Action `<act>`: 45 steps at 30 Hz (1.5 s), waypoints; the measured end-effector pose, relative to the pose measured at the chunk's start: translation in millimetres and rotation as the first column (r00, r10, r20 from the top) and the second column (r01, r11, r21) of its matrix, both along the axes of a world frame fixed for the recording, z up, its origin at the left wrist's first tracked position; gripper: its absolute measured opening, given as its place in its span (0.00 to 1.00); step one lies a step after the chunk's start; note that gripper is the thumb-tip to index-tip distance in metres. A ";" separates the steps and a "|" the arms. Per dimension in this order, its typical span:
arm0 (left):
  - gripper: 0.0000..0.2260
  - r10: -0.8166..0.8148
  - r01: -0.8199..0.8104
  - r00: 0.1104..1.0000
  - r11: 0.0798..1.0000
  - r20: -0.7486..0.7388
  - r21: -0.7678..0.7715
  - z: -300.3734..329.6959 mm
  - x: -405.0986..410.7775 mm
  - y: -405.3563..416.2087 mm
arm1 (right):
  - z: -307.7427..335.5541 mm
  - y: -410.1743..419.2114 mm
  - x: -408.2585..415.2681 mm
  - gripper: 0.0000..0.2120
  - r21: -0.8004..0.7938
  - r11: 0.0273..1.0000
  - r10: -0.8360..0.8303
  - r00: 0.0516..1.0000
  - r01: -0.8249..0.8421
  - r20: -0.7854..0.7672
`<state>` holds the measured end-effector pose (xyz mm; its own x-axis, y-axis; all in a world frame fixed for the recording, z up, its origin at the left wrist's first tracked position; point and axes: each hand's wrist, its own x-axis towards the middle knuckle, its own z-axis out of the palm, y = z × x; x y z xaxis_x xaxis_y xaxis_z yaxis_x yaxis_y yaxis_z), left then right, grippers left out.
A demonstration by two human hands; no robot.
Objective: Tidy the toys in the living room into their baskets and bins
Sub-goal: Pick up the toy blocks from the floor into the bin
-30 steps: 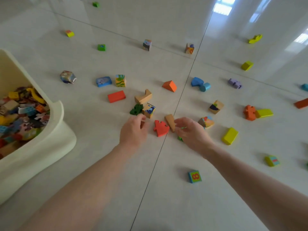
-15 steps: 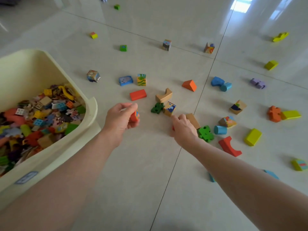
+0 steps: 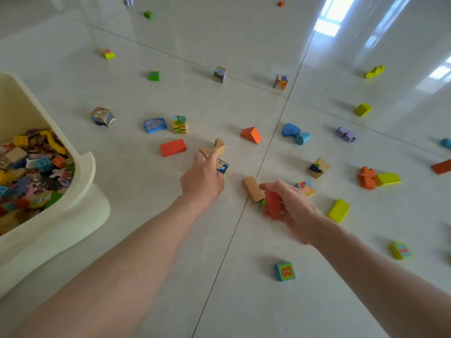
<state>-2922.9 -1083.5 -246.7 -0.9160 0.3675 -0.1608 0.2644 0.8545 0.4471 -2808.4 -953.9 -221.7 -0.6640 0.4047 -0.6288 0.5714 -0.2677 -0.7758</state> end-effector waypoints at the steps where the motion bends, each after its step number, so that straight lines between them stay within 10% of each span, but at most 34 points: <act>1: 0.23 -0.057 0.055 0.998 0.997 -0.026 -0.046 -4.8 -0.5 4.7 | 0.8 5.4 4.4 0.07 -0.056 0.998 -0.014 1.000 0.013 -0.009; 9: 0.15 -0.160 0.136 0.985 0.951 -0.066 -0.277 -28.0 11.1 12.9 | -15.0 19.6 15.3 0.10 0.138 0.987 0.082 0.995 -0.088 0.051; 13: 0.16 0.051 -0.054 0.994 0.998 0.095 0.028 -18.1 7.8 8.4 | -13.0 17.1 -6.4 0.03 0.400 0.904 0.140 0.989 -0.149 0.051; 16: 0.11 0.190 -0.386 0.875 0.830 0.446 0.402 12.5 -1.9 1.6 | -13.6 18.3 -32.1 0.15 0.617 0.755 0.160 0.975 -0.222 0.155; 20: 0.10 0.152 -0.494 0.823 0.669 0.548 0.556 57.3 -8.9 -18.3 | -22.5 10.9 -53.5 0.21 0.692 0.526 0.239 0.867 -0.494 0.438; 26: 0.14 0.127 -0.452 0.849 0.679 0.514 0.579 81.5 -4.9 -68.8 | -34.4 -13.4 -51.1 0.15 0.711 0.290 0.253 0.768 -0.640 0.588; 30: 0.14 0.160 -0.467 0.855 0.652 0.493 0.598 102.8 -2.6 -97.1 | -20.3 -41.2 -58.2 0.12 0.663 0.617 0.302 0.906 -0.423 0.297; 34: 0.14 0.284 -0.585 0.809 0.482 0.515 0.653 131.8 -15.2 -146.0 | 38.6 -108.9 -92.3 0.01 0.144 0.974 0.196 0.971 -0.177 -0.134; 38: 0.16 0.453 -0.729 0.676 0.301 0.581 0.615 141.5 -40.4 -235.0 | 92.6 -191.8 -112.2 0.08 -0.174 0.942 0.232 0.933 -0.286 -0.275; 45: 0.21 0.622 -0.864 0.497 0.285 0.606 0.416 106.9 -57.9 -351.8 | 94.9 -291.5 -134.9 0.10 -0.012 0.826 0.551 0.812 -0.563 -0.194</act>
<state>-2980.8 -1435.3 -139.8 -0.7863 -0.3472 -0.5111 -0.5683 0.0817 0.8187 -2943.3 -1245.4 -126.8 -0.8634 -0.1058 -0.4932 0.4959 0.0012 -0.8684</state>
